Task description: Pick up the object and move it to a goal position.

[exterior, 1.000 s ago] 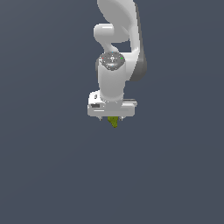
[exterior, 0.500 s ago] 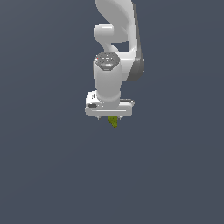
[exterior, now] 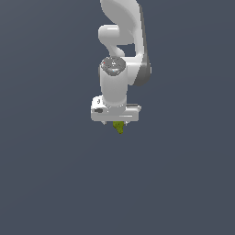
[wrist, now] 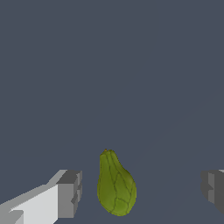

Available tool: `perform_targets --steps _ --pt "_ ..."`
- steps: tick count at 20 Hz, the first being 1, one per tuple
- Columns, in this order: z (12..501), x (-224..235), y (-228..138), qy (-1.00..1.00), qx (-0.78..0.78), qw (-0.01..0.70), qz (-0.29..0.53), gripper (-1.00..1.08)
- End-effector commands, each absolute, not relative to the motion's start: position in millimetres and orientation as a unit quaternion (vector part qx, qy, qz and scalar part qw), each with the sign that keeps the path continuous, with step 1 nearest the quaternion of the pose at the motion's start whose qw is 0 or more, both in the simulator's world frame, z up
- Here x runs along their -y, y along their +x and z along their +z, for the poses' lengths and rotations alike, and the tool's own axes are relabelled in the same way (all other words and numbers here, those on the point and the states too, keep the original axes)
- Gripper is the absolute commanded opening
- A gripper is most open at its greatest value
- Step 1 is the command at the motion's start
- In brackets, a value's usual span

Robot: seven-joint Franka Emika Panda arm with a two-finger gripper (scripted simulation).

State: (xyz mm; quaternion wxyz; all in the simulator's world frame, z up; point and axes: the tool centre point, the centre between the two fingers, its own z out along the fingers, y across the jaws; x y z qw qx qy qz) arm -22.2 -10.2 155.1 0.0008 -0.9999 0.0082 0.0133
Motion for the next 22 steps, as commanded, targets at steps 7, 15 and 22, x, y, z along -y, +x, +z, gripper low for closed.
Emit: perform_targets --steps 7,15,22 --pt "124.2 3.7 -53.5 -1.0 -0.022 0.0 0.008 1.0" --pt "98.7 -1.4 -86.1 -0.999 -0.035 0.0 0.002 1.0" --pt "91.1 -2.8 -97.5 -0.999 -0.04 0.0 0.0 1.0"
